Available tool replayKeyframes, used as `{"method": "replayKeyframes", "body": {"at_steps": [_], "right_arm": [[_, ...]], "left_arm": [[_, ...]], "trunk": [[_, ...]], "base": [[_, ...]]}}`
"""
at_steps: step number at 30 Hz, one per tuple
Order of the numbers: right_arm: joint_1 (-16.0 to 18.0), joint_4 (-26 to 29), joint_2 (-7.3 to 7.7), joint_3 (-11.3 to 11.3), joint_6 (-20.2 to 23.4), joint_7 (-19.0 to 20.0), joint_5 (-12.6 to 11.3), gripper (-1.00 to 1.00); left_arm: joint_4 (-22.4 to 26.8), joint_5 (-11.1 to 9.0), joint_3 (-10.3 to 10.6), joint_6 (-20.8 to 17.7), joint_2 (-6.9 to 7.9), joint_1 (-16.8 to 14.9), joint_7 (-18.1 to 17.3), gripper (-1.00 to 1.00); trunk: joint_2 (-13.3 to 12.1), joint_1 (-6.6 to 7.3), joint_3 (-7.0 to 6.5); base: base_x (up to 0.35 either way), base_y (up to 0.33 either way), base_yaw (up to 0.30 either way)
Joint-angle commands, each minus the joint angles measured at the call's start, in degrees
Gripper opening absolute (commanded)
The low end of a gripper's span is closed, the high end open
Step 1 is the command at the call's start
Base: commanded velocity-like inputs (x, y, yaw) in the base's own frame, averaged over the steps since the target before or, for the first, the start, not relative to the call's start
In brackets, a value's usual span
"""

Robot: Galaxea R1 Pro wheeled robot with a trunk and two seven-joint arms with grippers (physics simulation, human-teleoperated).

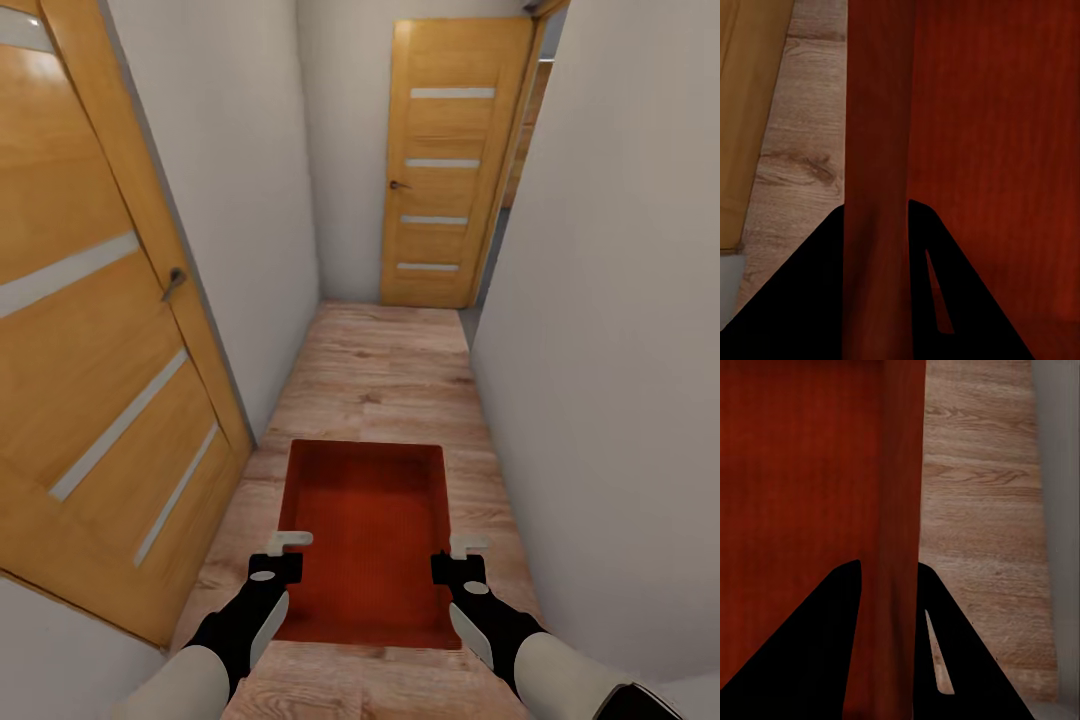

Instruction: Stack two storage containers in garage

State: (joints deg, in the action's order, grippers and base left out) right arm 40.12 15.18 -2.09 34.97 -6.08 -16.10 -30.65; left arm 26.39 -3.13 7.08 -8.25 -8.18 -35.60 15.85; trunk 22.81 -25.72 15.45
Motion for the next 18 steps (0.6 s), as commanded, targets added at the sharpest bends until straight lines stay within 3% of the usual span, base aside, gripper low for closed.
{"method": "replayKeyframes", "body": {"at_steps": [1,18], "right_arm": [[0.14,0.11,0.42,-1.04,-0.43,-1.12,0.68,-1.00],[0.14,0.11,0.42,-1.04,-0.43,-1.11,0.68,-1.00]], "left_arm": [[-0.20,-1.70,1.09,-3.36,0.10,0.01,0.67,-1.00],[-0.20,-1.70,1.09,-3.44,0.10,0.01,0.68,-1.00]], "trunk": [[0.11,-0.06,0.09],[0.11,-0.06,0.09]], "base": [[0.322,0.000,-0.001],[0.322,0.000,0.000]]}}
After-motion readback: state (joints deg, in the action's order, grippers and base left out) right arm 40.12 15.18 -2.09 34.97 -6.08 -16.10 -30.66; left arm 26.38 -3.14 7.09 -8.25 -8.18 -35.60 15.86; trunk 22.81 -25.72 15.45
